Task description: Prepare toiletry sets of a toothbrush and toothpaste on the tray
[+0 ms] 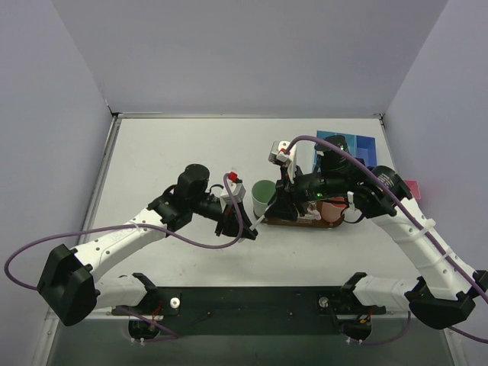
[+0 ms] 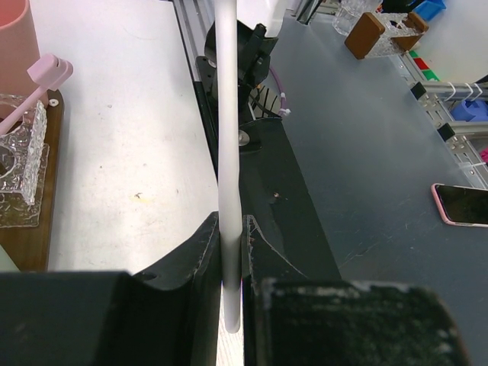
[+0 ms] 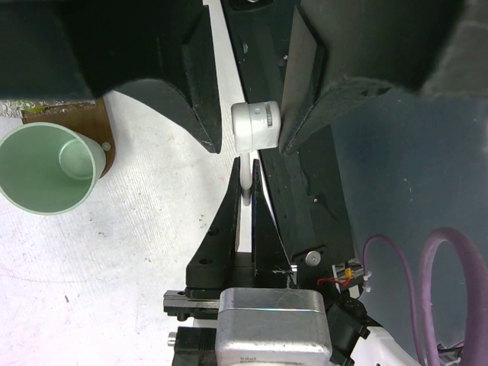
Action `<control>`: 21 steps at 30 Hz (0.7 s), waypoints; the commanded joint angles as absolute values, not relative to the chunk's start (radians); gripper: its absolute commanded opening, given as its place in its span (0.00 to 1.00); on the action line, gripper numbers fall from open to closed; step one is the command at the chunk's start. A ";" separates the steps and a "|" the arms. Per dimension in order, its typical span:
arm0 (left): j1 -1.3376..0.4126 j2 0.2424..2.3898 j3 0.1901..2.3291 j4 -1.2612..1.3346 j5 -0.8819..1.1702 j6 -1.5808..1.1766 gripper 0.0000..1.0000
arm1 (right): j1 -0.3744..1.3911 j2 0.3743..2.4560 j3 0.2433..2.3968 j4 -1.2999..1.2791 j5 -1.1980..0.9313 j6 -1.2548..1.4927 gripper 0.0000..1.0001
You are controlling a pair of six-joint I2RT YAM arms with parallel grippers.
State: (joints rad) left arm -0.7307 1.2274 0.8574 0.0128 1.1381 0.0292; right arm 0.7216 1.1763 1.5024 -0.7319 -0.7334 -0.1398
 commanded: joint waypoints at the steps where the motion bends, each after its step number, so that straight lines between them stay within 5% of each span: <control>1: -0.726 1.227 0.910 0.077 1.187 0.015 0.00 | 0.729 1.178 1.500 -0.698 -0.750 -0.147 0.31; 8: -0.724 1.238 0.910 0.113 1.187 -0.031 0.00 | 0.730 1.183 1.499 -0.699 -0.750 -0.126 0.01; 13: -0.724 1.233 0.911 0.117 1.163 -0.037 0.00 | 0.730 1.174 1.494 -0.703 -0.713 -0.120 0.00; 17: -0.715 1.227 0.911 0.123 1.132 -0.044 0.46 | 0.730 1.151 1.490 -0.706 -0.609 -0.117 0.00; 21: -0.696 1.197 0.894 0.150 1.083 -0.052 0.67 | 0.727 1.109 1.476 -0.710 -0.502 -0.129 0.00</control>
State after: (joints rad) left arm -0.7174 1.2377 0.8631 0.0715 1.1152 -0.0433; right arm 0.7219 1.1622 1.4906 -0.7219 -0.6258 -0.1169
